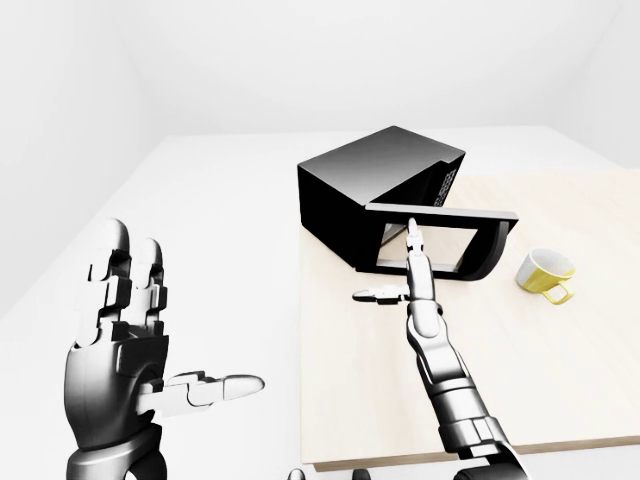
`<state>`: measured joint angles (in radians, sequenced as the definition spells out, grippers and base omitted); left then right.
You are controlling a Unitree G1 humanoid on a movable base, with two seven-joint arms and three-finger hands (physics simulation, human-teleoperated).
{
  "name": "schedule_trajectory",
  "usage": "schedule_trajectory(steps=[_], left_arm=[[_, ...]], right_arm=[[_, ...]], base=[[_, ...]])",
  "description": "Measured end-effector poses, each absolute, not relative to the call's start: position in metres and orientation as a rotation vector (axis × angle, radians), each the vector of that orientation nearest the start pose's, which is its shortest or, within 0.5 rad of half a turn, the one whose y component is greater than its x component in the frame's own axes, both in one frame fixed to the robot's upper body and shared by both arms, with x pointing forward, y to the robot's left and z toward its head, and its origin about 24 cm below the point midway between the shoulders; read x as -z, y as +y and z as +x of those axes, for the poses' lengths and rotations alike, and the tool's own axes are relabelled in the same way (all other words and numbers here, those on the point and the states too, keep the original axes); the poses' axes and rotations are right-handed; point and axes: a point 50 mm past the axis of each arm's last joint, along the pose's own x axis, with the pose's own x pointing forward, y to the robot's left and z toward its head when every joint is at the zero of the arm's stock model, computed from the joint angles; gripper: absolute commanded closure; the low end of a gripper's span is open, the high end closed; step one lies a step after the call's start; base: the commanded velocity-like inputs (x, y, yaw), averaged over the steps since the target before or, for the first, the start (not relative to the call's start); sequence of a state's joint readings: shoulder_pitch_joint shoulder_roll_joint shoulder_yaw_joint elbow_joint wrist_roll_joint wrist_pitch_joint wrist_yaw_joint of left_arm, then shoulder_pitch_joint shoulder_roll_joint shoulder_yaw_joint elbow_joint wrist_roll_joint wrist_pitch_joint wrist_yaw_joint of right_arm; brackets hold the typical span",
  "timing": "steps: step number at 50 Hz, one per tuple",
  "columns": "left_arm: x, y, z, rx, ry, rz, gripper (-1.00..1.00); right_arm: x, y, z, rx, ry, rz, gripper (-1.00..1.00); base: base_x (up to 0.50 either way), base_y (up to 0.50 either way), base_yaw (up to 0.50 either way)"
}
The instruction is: Close the microwave.
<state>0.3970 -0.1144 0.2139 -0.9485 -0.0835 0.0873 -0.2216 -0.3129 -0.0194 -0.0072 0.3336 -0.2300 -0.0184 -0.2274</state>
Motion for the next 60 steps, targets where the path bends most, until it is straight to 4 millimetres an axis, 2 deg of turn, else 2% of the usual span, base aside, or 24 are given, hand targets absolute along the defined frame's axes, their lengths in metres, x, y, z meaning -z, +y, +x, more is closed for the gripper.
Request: schedule_trajectory(steps=[19,23,30,60], left_arm=[[-0.168,0.188,0.143,-0.098,-0.477,0.051,-1.0],[-0.168,0.188,0.143,-0.098,-0.473,0.051,-1.0],[-0.167,0.188,0.144,-0.099,-0.47,0.051,-1.0],[-0.167,0.188,0.144,-0.098,-0.473,0.051,-1.0]], right_arm=[[-0.052,-0.143,0.317,0.149,-0.022,-0.267,-1.0],[-0.052,-0.143,0.338,0.142,-0.012,-0.306,-1.0],[-0.07,-0.137,0.377,0.126,0.054,-0.359,-1.0],[-0.068,-0.133,0.378,0.156,0.054,-0.438,-1.0]], base=[[0.0,0.0,0.0],[0.0,0.0,0.0],[0.0,0.0,0.0],[0.01,0.0,0.0]])
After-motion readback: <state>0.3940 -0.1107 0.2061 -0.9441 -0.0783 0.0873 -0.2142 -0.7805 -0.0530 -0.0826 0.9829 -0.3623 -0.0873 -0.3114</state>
